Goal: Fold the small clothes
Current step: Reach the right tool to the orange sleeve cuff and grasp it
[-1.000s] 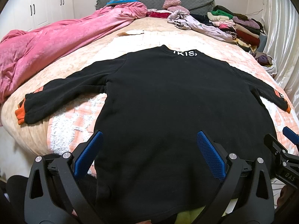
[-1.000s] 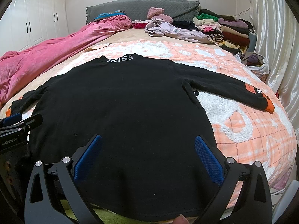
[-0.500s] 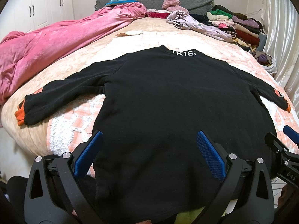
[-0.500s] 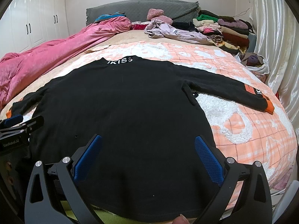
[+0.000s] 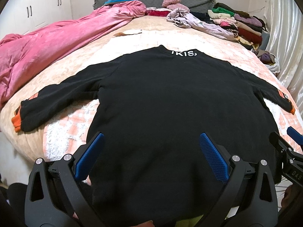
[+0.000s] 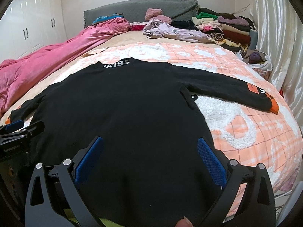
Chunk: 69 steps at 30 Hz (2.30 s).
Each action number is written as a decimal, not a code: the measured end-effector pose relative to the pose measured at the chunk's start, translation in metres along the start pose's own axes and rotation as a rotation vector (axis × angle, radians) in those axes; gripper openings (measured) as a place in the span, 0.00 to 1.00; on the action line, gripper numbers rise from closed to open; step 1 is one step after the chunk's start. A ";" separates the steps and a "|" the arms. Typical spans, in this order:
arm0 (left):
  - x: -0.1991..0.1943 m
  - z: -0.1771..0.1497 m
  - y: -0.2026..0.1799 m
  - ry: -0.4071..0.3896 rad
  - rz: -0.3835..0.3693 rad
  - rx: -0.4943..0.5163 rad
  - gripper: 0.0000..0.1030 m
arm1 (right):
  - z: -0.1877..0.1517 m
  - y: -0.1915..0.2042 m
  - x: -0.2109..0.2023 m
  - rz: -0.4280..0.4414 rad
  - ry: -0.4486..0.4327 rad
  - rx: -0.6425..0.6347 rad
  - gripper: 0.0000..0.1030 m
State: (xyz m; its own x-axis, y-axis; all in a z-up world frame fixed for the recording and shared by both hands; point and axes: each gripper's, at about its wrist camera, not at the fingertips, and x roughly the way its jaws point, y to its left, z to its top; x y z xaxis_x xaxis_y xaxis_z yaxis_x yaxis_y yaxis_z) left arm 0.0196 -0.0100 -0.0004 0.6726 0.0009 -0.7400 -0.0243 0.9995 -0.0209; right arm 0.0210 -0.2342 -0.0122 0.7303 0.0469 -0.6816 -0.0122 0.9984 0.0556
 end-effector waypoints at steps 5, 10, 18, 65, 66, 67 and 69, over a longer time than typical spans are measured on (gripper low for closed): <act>0.007 0.014 -0.007 0.004 -0.025 0.012 0.91 | 0.007 -0.016 0.007 -0.018 -0.002 0.025 0.96; 0.017 0.031 -0.012 0.018 -0.050 0.010 0.91 | 0.017 -0.035 0.014 -0.039 -0.007 0.056 0.96; 0.037 0.063 -0.017 0.036 -0.075 -0.001 0.91 | 0.039 -0.076 0.030 -0.087 -0.012 0.109 0.96; 0.181 0.132 -0.082 0.086 -0.100 0.153 0.91 | 0.063 -0.372 0.105 -0.408 0.100 0.614 0.65; 0.182 0.132 -0.081 0.086 -0.100 0.152 0.91 | 0.060 -0.375 0.108 -0.380 0.104 0.635 0.62; 0.183 0.131 -0.081 0.088 -0.101 0.150 0.91 | 0.058 -0.376 0.109 -0.356 0.102 0.651 0.57; 0.186 0.130 -0.080 0.094 -0.108 0.143 0.91 | 0.058 -0.375 0.110 -0.304 0.087 0.657 0.44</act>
State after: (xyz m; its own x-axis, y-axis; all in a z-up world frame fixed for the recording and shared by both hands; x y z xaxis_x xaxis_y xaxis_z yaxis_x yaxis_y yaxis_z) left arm 0.2429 -0.0854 -0.0490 0.5937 -0.1024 -0.7982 0.1539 0.9880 -0.0123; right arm 0.1452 -0.6057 -0.0658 0.5788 -0.1993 -0.7907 0.6151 0.7434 0.2628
